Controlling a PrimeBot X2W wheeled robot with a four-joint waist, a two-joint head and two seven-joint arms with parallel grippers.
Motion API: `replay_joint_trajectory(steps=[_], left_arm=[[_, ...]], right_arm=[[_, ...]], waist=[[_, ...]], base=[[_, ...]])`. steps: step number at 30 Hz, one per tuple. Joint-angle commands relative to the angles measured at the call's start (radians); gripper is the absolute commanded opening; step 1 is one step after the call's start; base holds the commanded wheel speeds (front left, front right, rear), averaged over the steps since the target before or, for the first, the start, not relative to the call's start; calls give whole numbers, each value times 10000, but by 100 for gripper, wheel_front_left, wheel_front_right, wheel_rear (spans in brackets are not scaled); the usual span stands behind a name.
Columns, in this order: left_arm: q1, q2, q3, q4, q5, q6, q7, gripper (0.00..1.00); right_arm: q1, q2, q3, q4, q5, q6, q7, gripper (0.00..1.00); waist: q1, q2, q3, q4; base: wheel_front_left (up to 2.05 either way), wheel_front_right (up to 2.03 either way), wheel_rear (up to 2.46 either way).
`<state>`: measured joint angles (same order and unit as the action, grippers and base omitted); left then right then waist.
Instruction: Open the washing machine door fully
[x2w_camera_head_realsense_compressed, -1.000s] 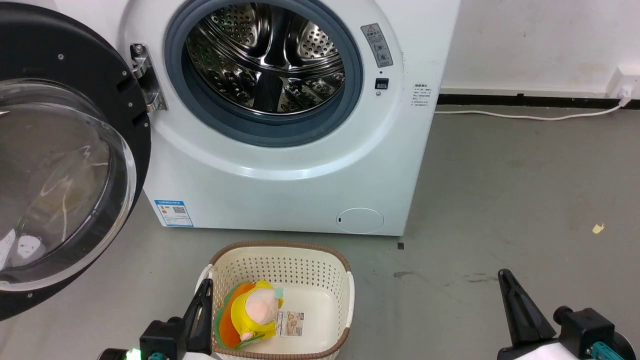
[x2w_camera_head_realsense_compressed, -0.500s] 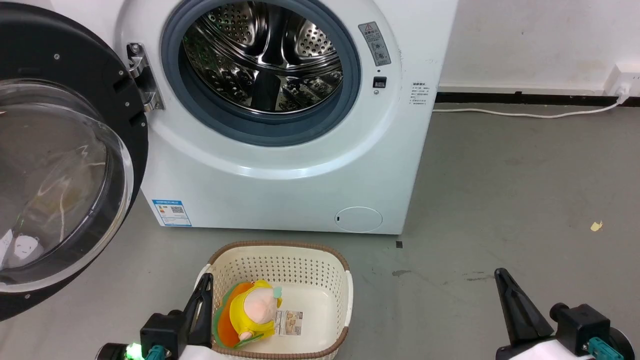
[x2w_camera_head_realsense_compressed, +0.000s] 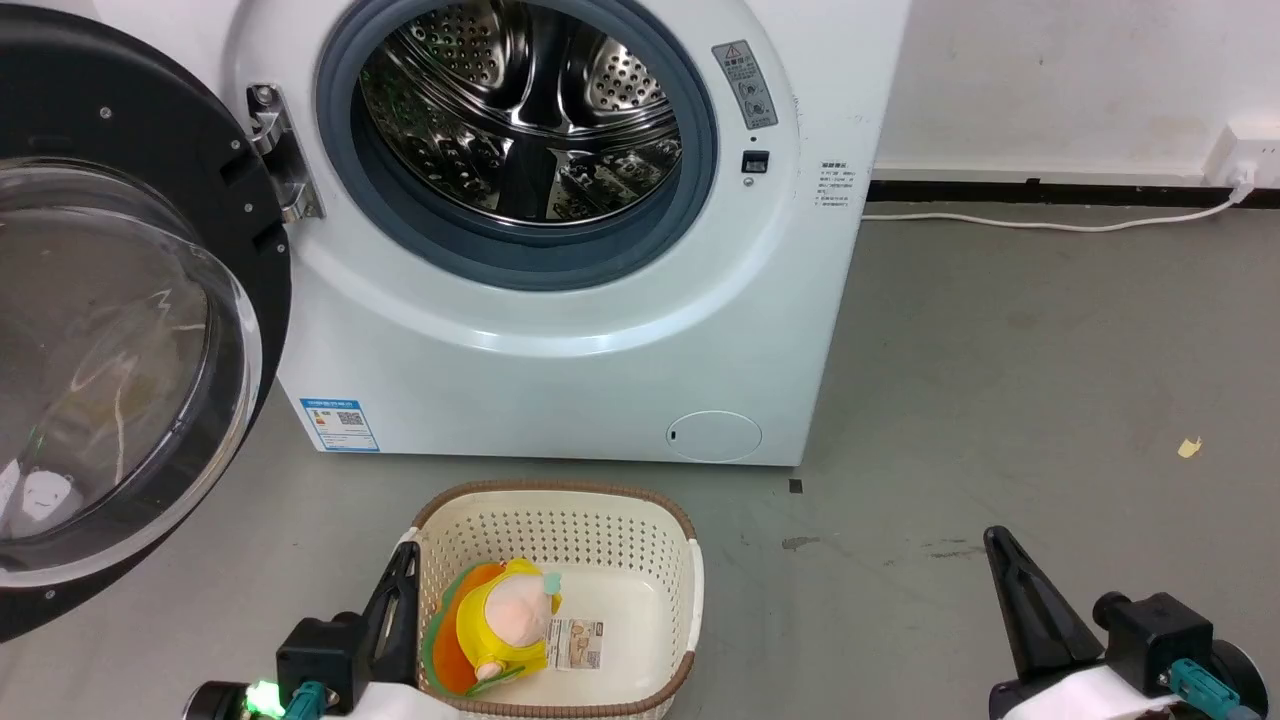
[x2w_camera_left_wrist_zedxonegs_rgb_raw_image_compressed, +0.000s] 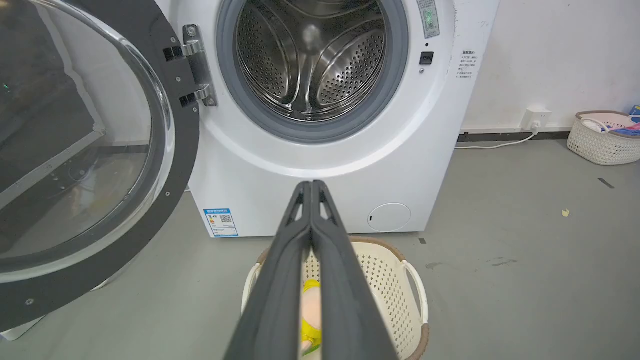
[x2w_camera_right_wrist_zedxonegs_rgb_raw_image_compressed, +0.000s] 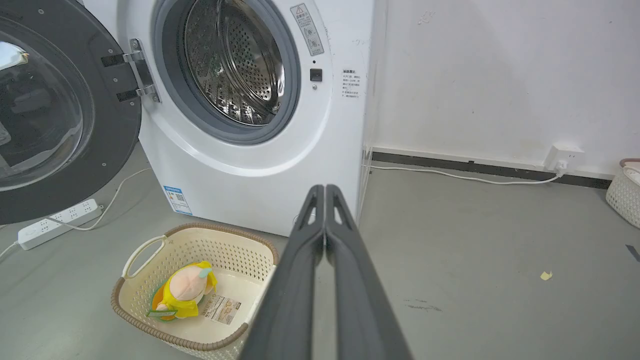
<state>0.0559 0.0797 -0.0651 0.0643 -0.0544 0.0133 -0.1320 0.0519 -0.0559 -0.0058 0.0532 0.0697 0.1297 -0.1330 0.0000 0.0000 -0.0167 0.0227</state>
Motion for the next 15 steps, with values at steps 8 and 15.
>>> replay_joint_trajectory(steps=[8,15], left_arm=[[-215,-45,116,-145,107,-66,187,0],[-258,-77,184,-208,162,-74,331,0]], right_arm=[[-172,32,16,-127,-146,5,191,0],[-216,35,22,-179,-216,6,335,0]], waist=[[0,0,21,-28],[0,0,40,-54]], base=[[0,0,0],[0,0,0]])
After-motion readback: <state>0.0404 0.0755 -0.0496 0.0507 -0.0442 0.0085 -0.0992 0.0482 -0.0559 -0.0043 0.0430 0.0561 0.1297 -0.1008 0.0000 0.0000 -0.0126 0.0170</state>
